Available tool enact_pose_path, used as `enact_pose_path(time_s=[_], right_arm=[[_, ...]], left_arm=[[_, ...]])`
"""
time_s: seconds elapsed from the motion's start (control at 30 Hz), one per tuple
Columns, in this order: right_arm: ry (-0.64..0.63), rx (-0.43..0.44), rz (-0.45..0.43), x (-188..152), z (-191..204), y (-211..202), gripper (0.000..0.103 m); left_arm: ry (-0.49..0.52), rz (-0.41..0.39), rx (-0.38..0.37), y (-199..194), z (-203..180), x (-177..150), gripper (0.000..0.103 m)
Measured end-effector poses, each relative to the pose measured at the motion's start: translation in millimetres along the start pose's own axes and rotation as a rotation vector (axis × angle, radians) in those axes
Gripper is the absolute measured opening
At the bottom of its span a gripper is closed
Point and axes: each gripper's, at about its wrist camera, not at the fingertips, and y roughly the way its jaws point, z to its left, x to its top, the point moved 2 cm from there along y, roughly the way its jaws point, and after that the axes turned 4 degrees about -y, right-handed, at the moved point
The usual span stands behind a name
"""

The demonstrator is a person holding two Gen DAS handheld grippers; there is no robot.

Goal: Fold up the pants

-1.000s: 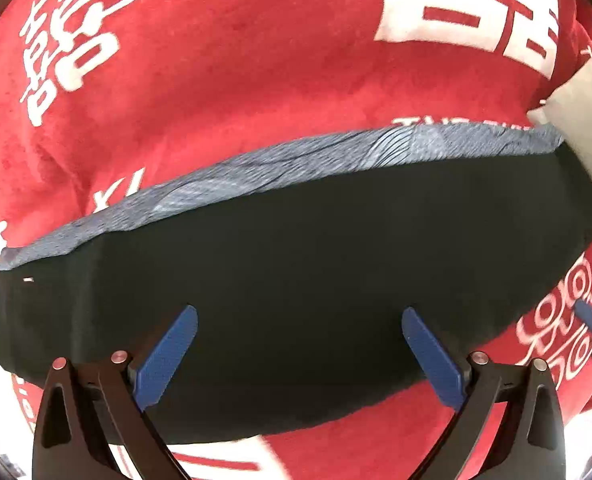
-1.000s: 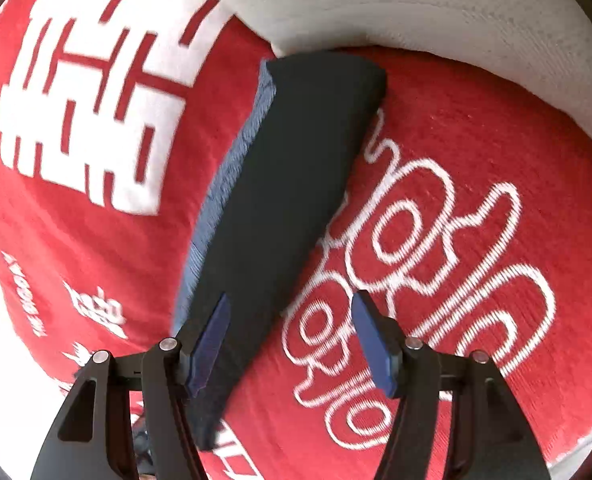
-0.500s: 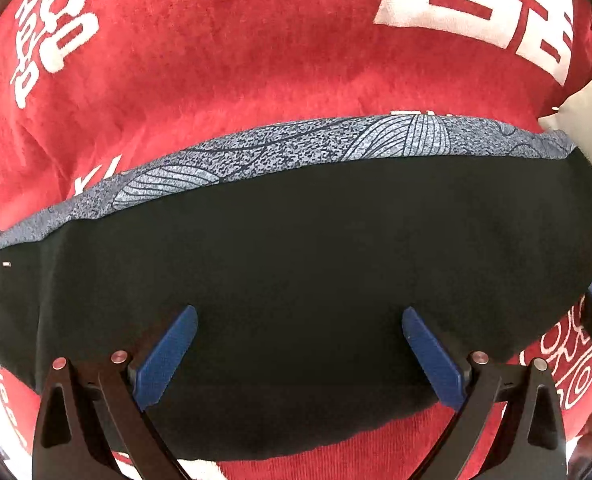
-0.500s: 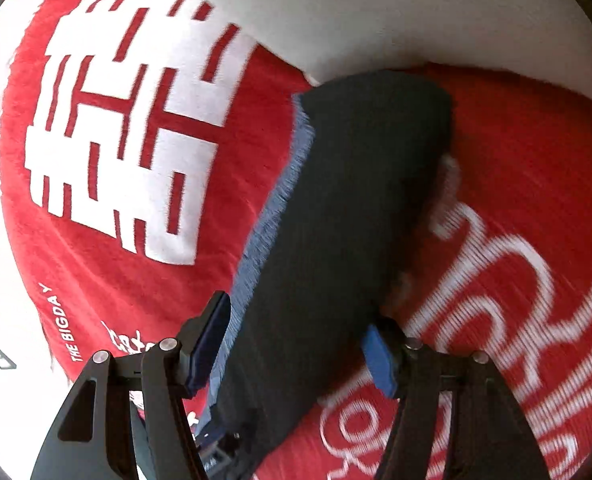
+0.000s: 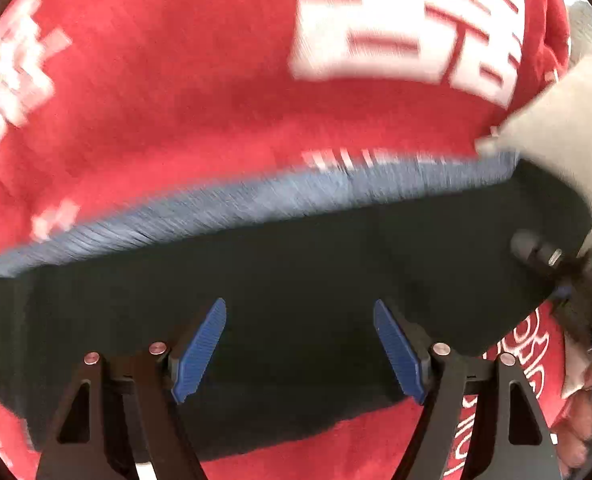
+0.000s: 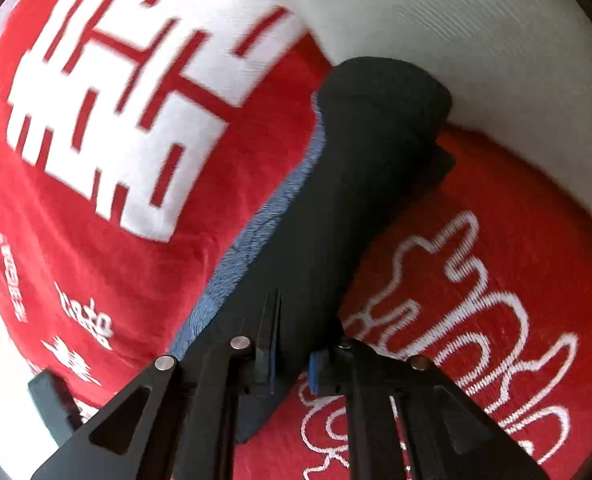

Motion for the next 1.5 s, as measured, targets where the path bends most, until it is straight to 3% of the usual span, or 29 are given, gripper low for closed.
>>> enact_pose_path(time_s=[0.03,0.07,0.13,0.2,0.4,0.53,0.67,0.77,0.93,1.1,1.3,1.43,1.47,1.5], right_arm=[[-0.04,-0.016,-0.005,0.7,8.5,-1.6,0.012],[-0.077,-0.023,0.005,-0.3,16.5,-1.0,0.011],[-0.194,-0.066,-0.008,-3.8,38.5,-4.7,0.011],[-0.287,-0.093,-0.019,-7.2,58.5,-8.1,0.011],[-0.539,-0.151,-0.022,-26.1,114.2,-11.0,0.011],[-0.715,-0.198,-0.024,-48.4,155.3,-9.8,0.011],[-0.836,-0.237,-0.023,-71.9,187.6,-7.5,0.011],[-0.939,-0.281,-0.016,-98.7,211.7,3.4,0.011],[-1.159,-0.376,0.042,-170.9,247.2,49.7,0.011],[-1.381,-0.506,0.157,-251.4,243.2,111.3,0.013],[-1.582,-0.668,0.087,-288.4,236.0,123.0,0.02],[-1.583,-0.628,0.128,-287.9,237.5,105.6,0.03],[-1.551,-0.607,0.144,-284.4,238.8,100.2,0.038],[-1.502,-0.58,0.158,-277.9,239.0,93.5,0.048]], left_arm=[[0.014,-0.027,0.012,8.3,-2.8,-8.2,0.079],[0.054,-0.105,0.033,5.5,-8.0,-14.7,0.079],[0.075,-0.139,0.046,3.9,-11.6,-21.6,0.079],[0.033,-0.125,0.01,4.1,-5.9,-19.8,0.079],[0.086,-0.129,-0.026,3.2,-3.8,-21.6,0.079],[0.072,-0.071,-0.085,-10.4,14.3,-20.1,0.078],[-0.026,-0.086,-0.074,-47.5,77.2,-23.3,0.078],[-0.1,-0.085,-0.018,-69.5,139.6,-24.5,0.078],[-0.185,-0.055,0.111,-81.0,229.1,-36.0,0.078],[-0.256,-0.012,0.164,-75.9,292.8,-56.3,0.078],[-0.261,0.005,0.118,-72.2,300.5,-65.4,0.079],[-0.227,0.013,0.039,-87.6,288.7,-50.6,0.079],[-0.208,0.014,0.01,-89.9,280.5,-46.8,0.079],[-0.188,0.017,-0.019,-90.5,270.1,-41.5,0.086]])
